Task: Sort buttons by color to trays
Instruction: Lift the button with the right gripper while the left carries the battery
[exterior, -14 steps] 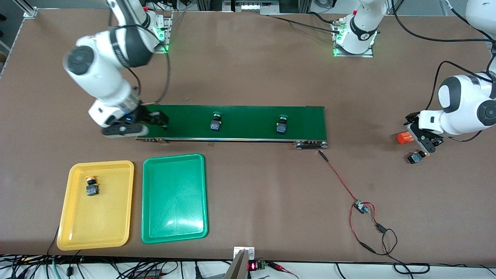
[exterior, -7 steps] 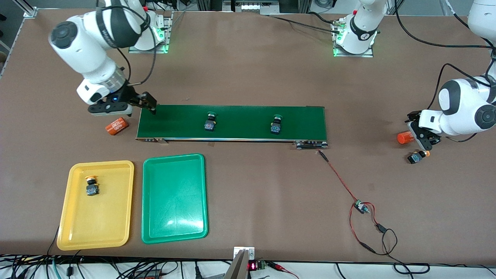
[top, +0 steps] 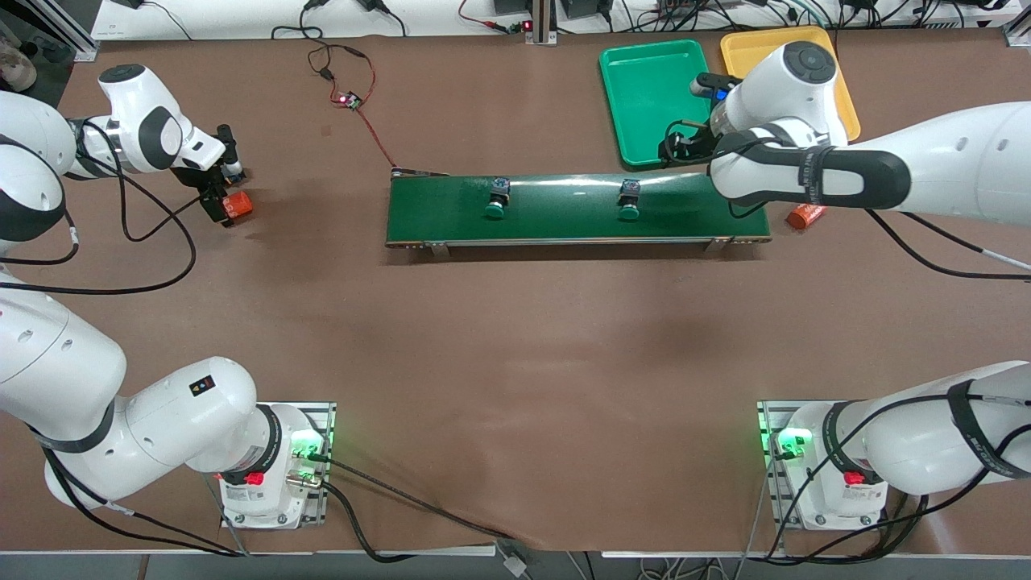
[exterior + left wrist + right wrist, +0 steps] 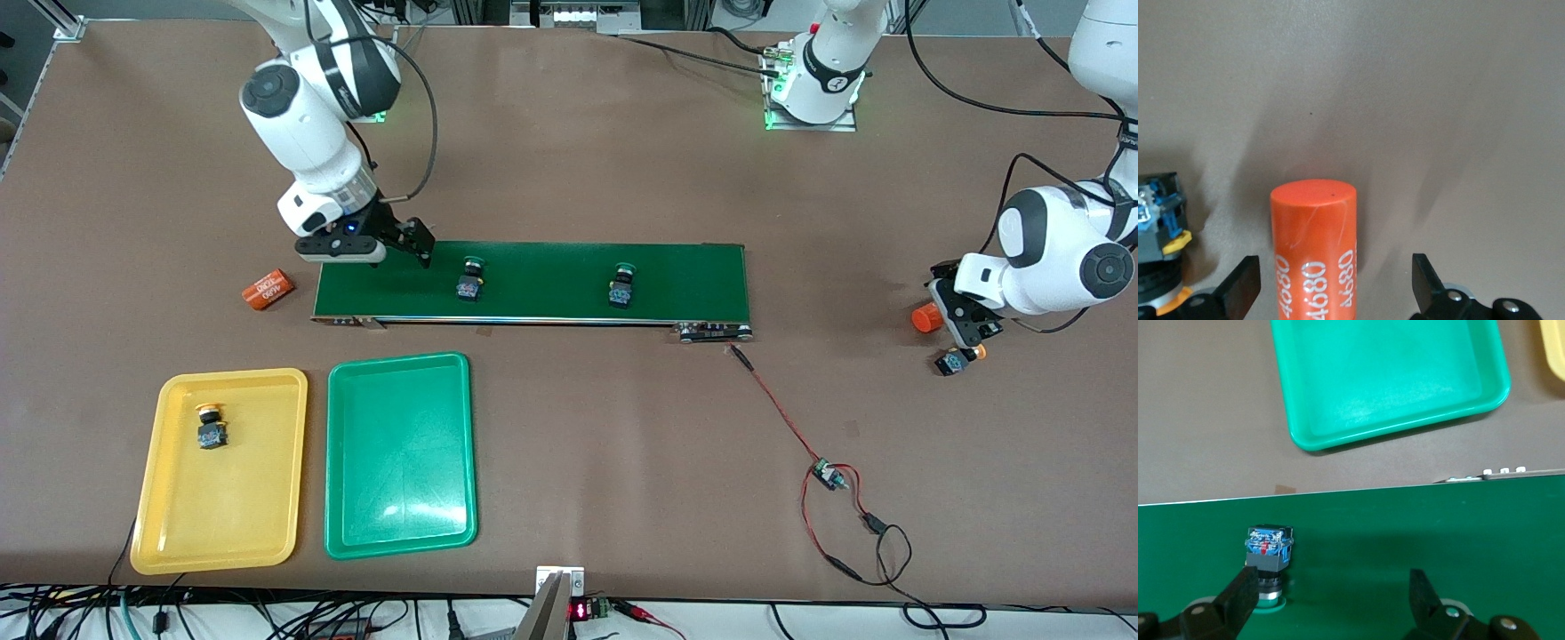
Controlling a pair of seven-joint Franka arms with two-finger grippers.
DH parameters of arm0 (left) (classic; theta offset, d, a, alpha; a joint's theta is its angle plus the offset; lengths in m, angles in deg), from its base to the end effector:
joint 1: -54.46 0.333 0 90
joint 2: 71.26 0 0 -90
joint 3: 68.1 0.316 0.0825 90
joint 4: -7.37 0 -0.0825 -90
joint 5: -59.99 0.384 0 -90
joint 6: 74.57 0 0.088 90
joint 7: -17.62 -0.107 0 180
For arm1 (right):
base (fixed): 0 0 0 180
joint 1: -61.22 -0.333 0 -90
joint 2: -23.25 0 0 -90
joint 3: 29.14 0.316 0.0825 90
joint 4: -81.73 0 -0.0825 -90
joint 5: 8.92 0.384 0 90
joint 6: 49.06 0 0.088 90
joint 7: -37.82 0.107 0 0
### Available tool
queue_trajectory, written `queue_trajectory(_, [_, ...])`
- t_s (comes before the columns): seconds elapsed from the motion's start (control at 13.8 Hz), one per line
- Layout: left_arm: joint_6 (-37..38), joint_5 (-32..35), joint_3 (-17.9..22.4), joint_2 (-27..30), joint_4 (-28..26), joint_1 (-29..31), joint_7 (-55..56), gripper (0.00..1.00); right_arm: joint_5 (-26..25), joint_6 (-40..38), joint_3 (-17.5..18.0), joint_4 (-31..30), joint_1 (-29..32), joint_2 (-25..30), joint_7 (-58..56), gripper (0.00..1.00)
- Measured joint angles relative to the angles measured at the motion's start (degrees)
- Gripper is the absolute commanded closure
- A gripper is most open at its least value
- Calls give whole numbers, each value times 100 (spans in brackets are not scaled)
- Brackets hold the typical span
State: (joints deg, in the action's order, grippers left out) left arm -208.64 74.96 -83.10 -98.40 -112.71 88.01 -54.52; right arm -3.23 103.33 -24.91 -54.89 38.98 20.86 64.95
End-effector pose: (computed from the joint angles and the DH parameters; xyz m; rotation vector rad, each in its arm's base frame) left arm 0.5294 0.1794 0.1828 2.5567 -1.6060 -0.2659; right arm 0.4668 0.2293 0.3258 -2.9682 0.1405 -0.2710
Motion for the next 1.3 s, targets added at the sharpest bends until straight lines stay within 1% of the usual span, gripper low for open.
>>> queue_trajectory(0.07, [-25,0,0,-20,0,0,-29,9,0,49,-3,3,3,-100,7,0])
queue_trajectory(0.14, [-52,1,0,-35,0,0,-68,22,1,84,-3,4,1,-178,51,0])
queue_trajectory(0.29, [-172,2,-1,-51,0,0,-378,61,1,161,-2,5,-13,-294,209,0])
queue_trajectory(0.36, [-257,2,-1,-52,0,0,-589,77,1,232,-1,5,-42,-353,237,0])
queue_trajectory(0.43, [-331,2,-1,-52,0,0,-734,91,1,286,0,7,-84,-411,256,0])
queue_trajectory(0.51, [-365,2,-1,-52,0,0,-818,99,1,321,0,9,-121,-459,270,0])
queue_trajectory(0.58, [-373,2,-1,-44,3,0,-860,100,1,340,0,12,-146,-493,278,0])
queue_trajectory(0.8, [-443,2,-25,-21,27,-1,-929,100,-1,345,0,25,-199,-565,288,0])
queue_trajectory(1.01, [-309,3,-155,177,45,-74,-949,100,-108,346,1,35,-259,-642,281,0])
queue_trajectory(1.09, [-170,3,-244,265,44,-143,-960,100,-291,346,2,42,-307,-679,281,0])
queue_trajectory(1.23, [146,3,-580,441,45,-312,-956,100,-649,343,2,49,-356,-754,284,0])
queue_trajectory(1.3, [268,3,-751,531,43,-458,-939,100,-723,339,0,50,-355,-783,283,0])
